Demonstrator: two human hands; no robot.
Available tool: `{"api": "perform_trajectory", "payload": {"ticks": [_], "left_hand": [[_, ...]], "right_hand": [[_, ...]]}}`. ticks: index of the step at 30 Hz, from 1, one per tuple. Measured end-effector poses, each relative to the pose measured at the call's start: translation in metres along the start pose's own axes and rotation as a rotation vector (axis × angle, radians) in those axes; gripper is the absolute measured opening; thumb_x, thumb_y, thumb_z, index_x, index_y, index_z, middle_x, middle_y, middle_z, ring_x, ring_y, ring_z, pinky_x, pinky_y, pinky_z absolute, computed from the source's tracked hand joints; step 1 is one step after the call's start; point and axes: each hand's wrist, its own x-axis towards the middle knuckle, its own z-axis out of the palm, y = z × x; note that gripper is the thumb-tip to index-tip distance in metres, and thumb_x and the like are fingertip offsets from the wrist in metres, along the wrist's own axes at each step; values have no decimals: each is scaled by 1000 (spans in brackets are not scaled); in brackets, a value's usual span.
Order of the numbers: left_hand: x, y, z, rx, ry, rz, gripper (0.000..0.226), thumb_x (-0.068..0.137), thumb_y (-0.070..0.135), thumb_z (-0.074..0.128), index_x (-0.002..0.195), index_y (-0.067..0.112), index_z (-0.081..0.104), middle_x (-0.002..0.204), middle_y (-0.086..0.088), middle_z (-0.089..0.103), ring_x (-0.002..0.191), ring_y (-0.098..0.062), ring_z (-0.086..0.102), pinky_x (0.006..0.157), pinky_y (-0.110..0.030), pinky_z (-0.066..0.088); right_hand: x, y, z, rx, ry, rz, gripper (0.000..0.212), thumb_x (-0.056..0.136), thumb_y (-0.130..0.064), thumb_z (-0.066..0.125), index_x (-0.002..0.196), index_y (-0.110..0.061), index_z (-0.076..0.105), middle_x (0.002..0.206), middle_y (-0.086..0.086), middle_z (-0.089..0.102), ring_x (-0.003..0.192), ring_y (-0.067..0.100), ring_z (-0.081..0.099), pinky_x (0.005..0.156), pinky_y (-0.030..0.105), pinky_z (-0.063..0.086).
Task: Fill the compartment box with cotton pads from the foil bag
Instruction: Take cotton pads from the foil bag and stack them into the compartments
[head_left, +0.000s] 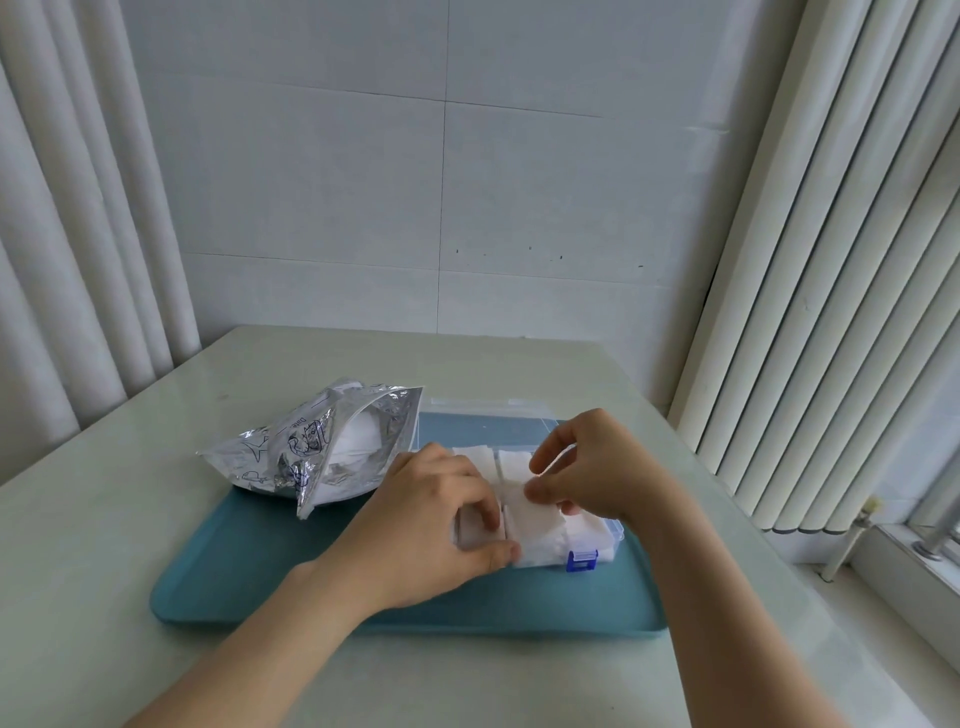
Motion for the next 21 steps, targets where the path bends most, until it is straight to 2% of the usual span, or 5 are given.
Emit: {"api": "perform_trajectory", "payload": {"ticks": [7, 11, 14, 17, 21], "left_hand": [[0, 2, 0, -3, -29, -19, 43, 80, 77, 66, 101, 40, 72, 96, 23, 61, 103, -3, 47, 98, -33, 44], [-3, 7, -1, 38, -86, 1, 47, 88, 73, 57, 129, 50, 67, 106, 23, 53, 111, -6, 41, 105, -29, 35], [-4, 8, 0, 36, -84, 24, 40, 91, 68, 55, 125, 52, 69, 109, 23, 49, 112, -7, 40, 105, -28, 31], [-6, 7, 1, 35, -84, 34, 35, 92, 66, 56, 117, 49, 73, 110, 24, 49, 113, -5, 39, 107, -26, 28], [-4, 4, -3, 1, -7, 40, 30, 97, 55, 55, 112, 40, 76, 107, 23, 53, 109, -6, 47, 105, -29, 34]], "right_hand": [[-3, 0, 5, -78, 9, -8, 34, 70, 0, 93, 89, -3, 65, 82, 20, 73, 53, 24, 75, 63, 38, 66], [-1, -2, 10, -331, 19, -71, 26, 68, -17, 96, 74, -13, 71, 61, 3, 72, 54, 21, 73, 60, 34, 64], [1, -3, 12, -477, 76, -81, 24, 63, -34, 94, 67, -21, 74, 63, -5, 65, 68, 20, 69, 54, 27, 48], [4, 0, 12, -480, 56, -95, 8, 64, -25, 76, 65, -17, 73, 65, -4, 68, 69, 22, 69, 51, 30, 49], [2, 0, 18, -499, 0, -143, 7, 65, -18, 61, 60, -15, 67, 62, -4, 61, 65, 19, 60, 51, 27, 44]]}}
